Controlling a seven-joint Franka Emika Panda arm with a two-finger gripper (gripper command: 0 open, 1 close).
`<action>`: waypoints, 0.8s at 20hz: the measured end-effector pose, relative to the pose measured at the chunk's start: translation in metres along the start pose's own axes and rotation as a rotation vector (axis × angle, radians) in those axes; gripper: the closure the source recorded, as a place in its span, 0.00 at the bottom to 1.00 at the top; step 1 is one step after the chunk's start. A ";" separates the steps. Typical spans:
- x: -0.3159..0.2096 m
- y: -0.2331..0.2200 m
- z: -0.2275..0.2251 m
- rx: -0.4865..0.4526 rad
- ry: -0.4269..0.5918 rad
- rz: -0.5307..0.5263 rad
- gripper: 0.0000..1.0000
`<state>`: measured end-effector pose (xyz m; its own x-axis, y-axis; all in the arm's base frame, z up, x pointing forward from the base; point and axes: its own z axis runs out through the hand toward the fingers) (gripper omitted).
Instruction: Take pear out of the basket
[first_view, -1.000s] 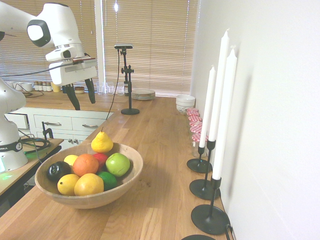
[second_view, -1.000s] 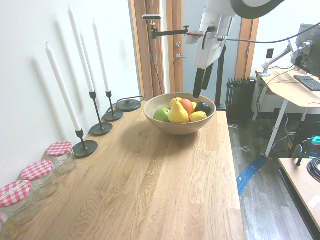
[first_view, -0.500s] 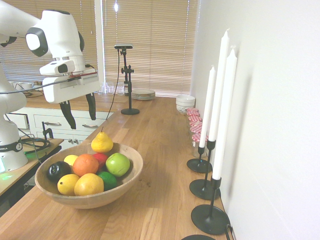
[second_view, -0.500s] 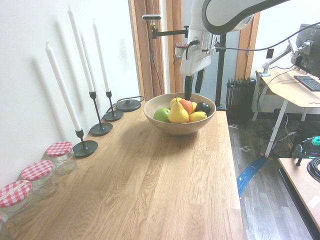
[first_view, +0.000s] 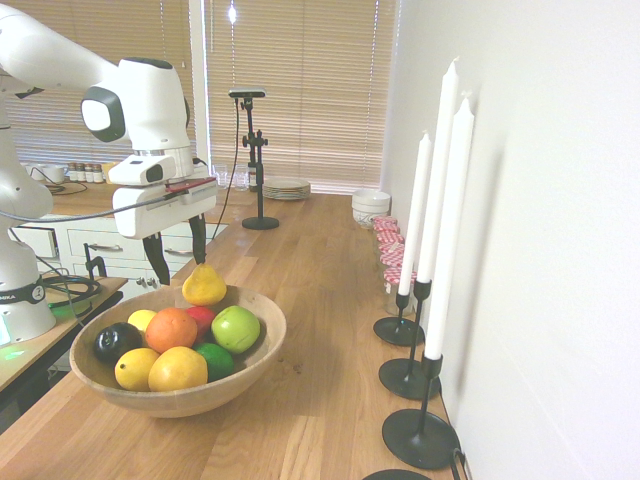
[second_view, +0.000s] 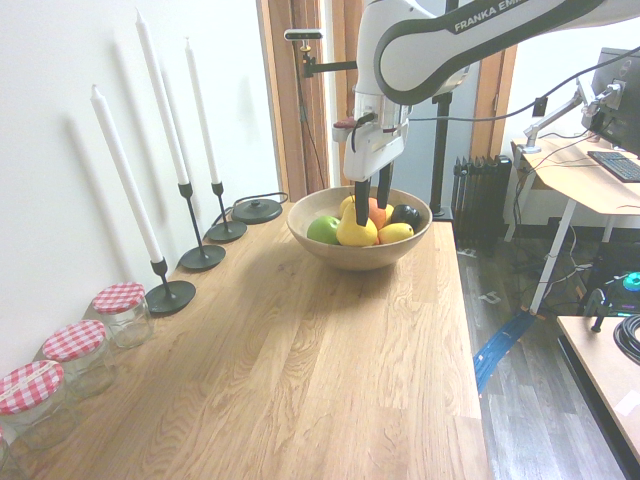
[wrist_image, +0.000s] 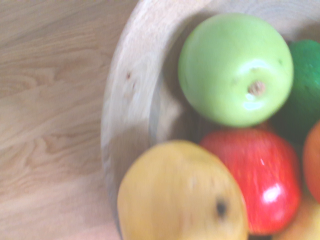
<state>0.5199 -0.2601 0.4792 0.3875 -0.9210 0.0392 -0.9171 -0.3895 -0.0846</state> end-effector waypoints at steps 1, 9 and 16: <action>0.003 -0.003 0.004 -0.002 -0.003 -0.001 0.00; 0.018 -0.024 0.028 -0.021 -0.017 -0.009 0.00; 0.022 -0.027 0.033 -0.016 -0.035 -0.007 1.00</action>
<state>0.5560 -0.2699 0.4496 0.3969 -0.9178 0.0050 -0.9156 -0.3963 -0.0685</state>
